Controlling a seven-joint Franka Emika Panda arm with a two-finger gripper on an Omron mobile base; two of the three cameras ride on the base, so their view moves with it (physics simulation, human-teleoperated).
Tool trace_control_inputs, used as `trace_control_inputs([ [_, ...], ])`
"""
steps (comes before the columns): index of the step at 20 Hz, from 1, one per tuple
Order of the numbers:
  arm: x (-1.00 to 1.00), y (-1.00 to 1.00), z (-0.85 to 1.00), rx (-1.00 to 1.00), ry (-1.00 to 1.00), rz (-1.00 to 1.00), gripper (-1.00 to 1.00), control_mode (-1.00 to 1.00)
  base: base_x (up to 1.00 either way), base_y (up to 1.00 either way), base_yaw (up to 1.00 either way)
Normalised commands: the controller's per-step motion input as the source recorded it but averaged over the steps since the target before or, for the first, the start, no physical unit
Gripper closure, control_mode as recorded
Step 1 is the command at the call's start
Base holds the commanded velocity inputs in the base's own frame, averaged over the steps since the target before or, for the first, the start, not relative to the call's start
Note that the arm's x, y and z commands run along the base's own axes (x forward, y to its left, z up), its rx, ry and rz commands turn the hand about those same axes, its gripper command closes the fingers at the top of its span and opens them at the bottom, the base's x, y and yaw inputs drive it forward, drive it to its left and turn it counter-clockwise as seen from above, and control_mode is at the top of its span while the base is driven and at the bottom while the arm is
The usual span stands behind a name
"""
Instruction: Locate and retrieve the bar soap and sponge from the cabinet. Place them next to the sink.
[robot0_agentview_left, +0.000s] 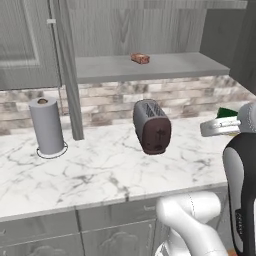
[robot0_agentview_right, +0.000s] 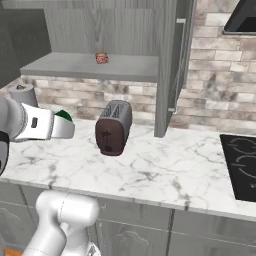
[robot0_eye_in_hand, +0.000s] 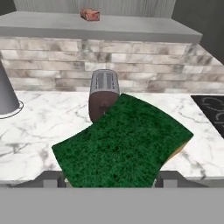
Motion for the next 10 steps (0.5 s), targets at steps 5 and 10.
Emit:
trace_control_inputs([
  [5, 0.00, 0.00, 0.00, 0.00, 0.00, 0.00, 1.00, 1.00, -0.44, 0.01, -0.08],
  [10, 0.00, 0.00, 0.00, 0.00, 0.00, 0.00, 1.00, 1.00, -0.11, 0.07, -0.17],
])
